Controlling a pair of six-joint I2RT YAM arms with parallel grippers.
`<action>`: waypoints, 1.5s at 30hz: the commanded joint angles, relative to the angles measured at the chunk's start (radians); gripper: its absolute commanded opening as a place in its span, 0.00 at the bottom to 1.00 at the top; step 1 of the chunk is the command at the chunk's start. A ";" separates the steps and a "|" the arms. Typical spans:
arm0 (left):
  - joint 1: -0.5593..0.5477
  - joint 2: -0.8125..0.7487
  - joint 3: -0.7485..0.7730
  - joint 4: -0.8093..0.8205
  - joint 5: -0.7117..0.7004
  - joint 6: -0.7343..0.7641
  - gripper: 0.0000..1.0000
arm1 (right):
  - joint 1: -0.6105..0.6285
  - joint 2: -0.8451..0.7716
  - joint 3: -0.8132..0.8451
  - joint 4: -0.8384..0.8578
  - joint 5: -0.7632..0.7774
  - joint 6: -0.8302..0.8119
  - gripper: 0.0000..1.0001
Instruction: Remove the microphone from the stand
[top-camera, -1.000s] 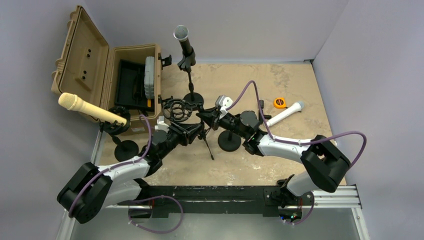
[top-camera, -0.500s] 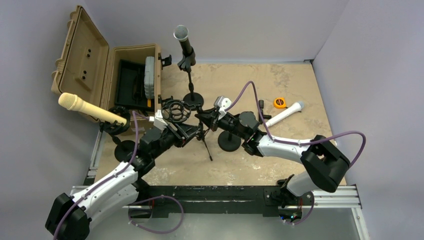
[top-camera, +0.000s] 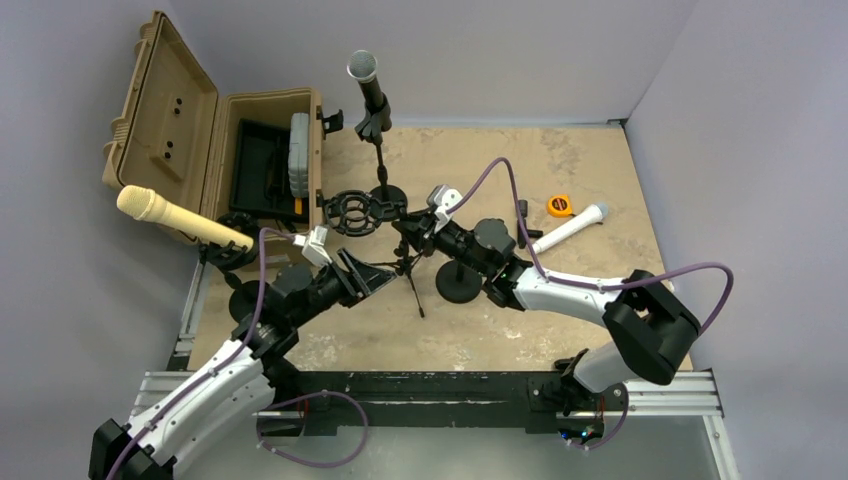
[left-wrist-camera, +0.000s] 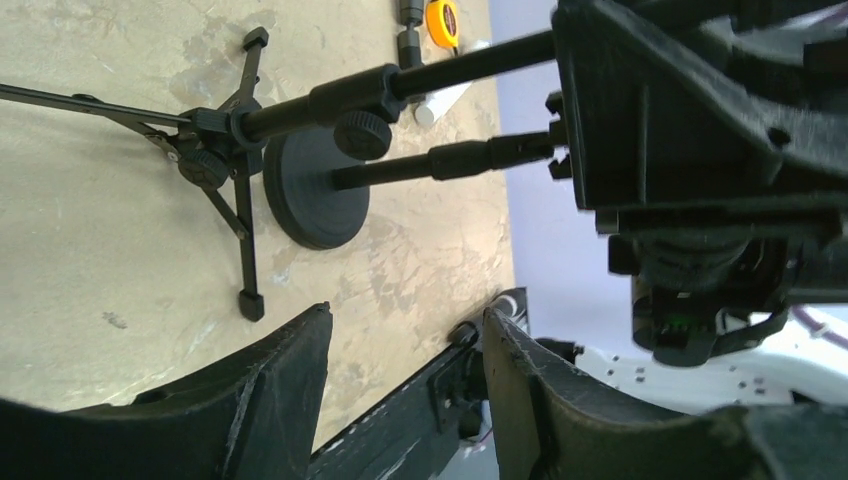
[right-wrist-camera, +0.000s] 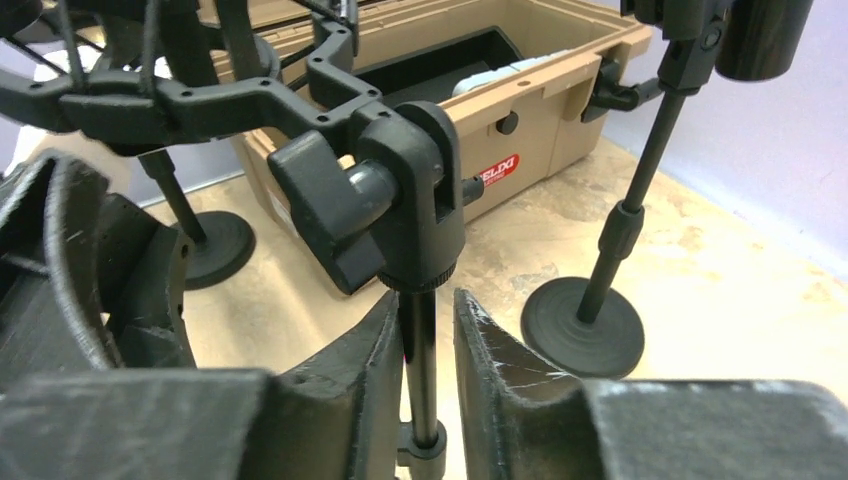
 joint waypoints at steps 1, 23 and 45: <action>0.003 -0.072 0.073 -0.113 0.060 0.162 0.55 | 0.007 -0.020 0.069 -0.069 0.076 0.008 0.29; 0.003 -0.294 0.314 -0.359 0.184 0.588 0.60 | 0.070 -0.269 0.208 -0.541 0.260 0.085 0.69; 0.003 -0.287 0.421 -0.443 0.114 0.706 0.61 | 0.079 -0.061 0.495 -0.681 0.376 0.209 0.50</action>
